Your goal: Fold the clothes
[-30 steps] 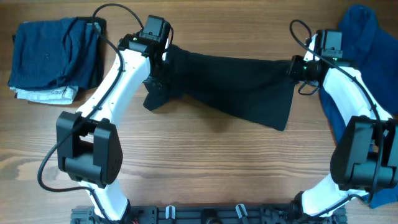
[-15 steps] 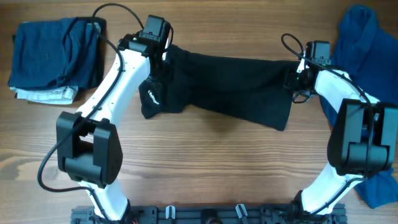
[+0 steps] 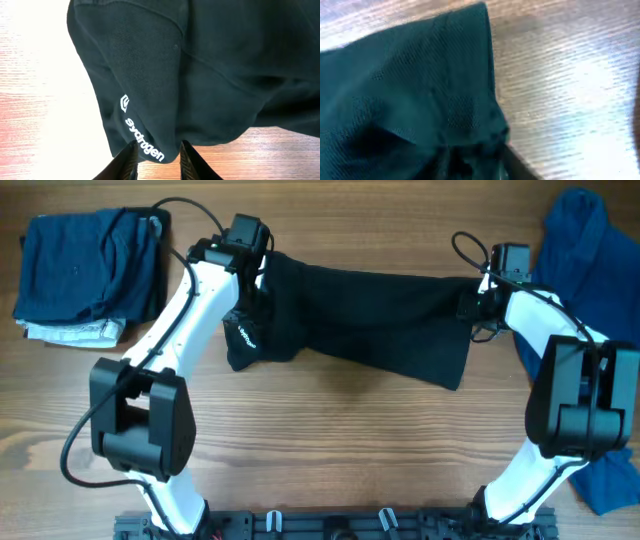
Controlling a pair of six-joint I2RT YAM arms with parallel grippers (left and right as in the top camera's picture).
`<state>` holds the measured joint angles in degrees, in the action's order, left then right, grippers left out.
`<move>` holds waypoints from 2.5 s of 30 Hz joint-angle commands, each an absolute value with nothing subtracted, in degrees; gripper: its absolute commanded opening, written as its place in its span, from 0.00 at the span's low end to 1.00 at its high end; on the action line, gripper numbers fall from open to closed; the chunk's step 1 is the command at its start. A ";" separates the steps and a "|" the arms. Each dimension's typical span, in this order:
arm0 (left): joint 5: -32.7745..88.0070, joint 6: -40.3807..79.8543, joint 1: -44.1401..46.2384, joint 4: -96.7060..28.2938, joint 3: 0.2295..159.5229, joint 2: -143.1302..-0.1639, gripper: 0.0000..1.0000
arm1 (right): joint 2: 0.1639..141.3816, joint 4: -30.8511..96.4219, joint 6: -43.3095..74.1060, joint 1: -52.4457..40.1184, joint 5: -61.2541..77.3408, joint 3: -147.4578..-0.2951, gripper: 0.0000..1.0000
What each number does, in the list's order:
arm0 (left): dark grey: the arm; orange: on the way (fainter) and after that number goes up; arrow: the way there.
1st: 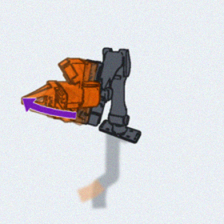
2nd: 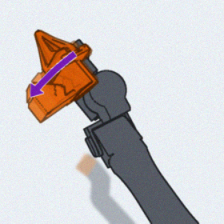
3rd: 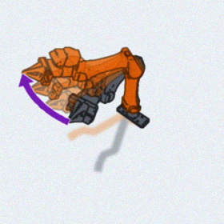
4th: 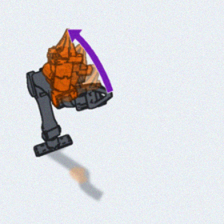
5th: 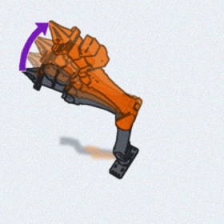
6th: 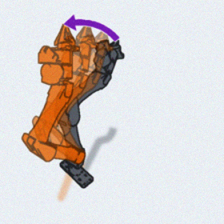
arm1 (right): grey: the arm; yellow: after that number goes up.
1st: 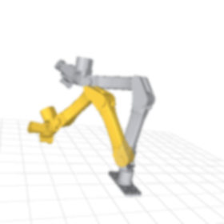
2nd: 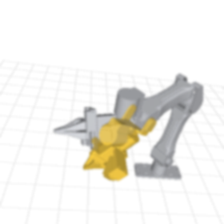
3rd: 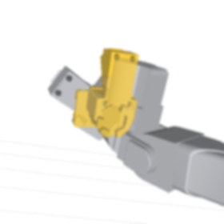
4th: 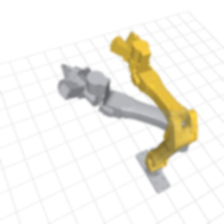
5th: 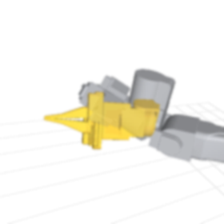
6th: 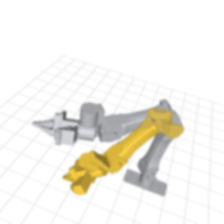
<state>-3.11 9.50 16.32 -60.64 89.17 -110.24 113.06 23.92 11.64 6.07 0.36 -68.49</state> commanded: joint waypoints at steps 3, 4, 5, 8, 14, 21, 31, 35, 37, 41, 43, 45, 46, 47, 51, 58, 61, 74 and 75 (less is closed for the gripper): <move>-3.79 9.39 15.84 -60.73 88.71 -109.51 0.27 | 116.77 23.55 11.18 6.02 -0.71 -67.11 0.04; -4.67 9.39 15.84 -60.99 88.71 -109.51 0.27 | 116.73 23.59 10.48 6.02 -0.71 -67.40 0.04; -6.04 9.37 15.84 -61.34 88.71 -109.51 0.27 | 116.60 23.79 10.50 6.02 -1.34 -67.64 0.04; -6.52 9.39 15.84 -61.36 88.71 -109.51 0.26 | 115.92 25.06 10.44 6.02 -1.98 -68.73 0.18; -6.50 9.39 15.84 -61.08 88.71 -109.51 0.26 | 115.92 25.74 10.48 6.02 -5.02 -68.84 0.33; -6.50 9.39 15.84 -60.75 88.71 -109.51 0.27 | 115.92 24.21 10.48 6.02 -7.31 -69.89 0.13; -6.50 9.39 15.84 -60.60 88.71 -109.51 0.27 | 115.87 24.58 10.46 6.02 -13.78 -71.37 0.31; -6.50 9.39 15.84 -60.47 88.71 -109.51 0.27 | 115.87 23.97 10.46 6.02 -15.62 -71.70 0.21; -6.50 9.39 15.84 -60.45 88.71 -109.51 0.27 | 115.87 24.05 10.39 6.02 -17.43 -72.42 0.21; -6.50 9.37 15.84 -60.38 88.71 -109.51 0.27 | 115.87 25.69 10.26 6.02 -21.45 -74.87 0.34; -6.50 9.39 15.84 -60.16 88.71 -109.51 0.26 | 115.87 26.87 9.41 6.02 -21.39 -76.12 0.34; -6.50 9.39 15.84 -59.77 88.71 -109.51 0.26 | 115.87 27.53 9.41 6.02 -20.95 -76.14 0.27; -6.50 9.39 15.84 -59.64 88.71 -109.51 0.26 | 115.87 28.08 9.41 6.02 -20.45 -76.14 0.27; -6.50 9.39 15.84 -59.59 88.71 -109.51 0.26 | 115.87 28.69 9.41 6.02 -19.38 -76.14 0.27; -6.50 9.39 15.84 -59.57 88.71 -109.51 0.26 | 115.87 31.35 11.11 6.02 -14.13 -76.05 0.27; -6.50 9.39 15.84 -59.29 88.71 -109.51 0.26 | 115.94 31.57 13.54 6.02 -11.94 -76.01 0.27; -6.50 9.39 15.84 -59.05 88.71 -109.51 0.26 | 115.94 30.94 13.61 6.02 -11.94 -75.99 0.27; -6.50 9.39 15.84 -58.48 88.71 -109.51 0.23 | 118.02 31.09 13.43 6.02 -12.56 -75.40 0.04; -6.50 9.39 15.84 -58.50 88.71 -109.51 0.21 | 117.12 31.94 13.41 6.02 -14.02 -75.79 0.04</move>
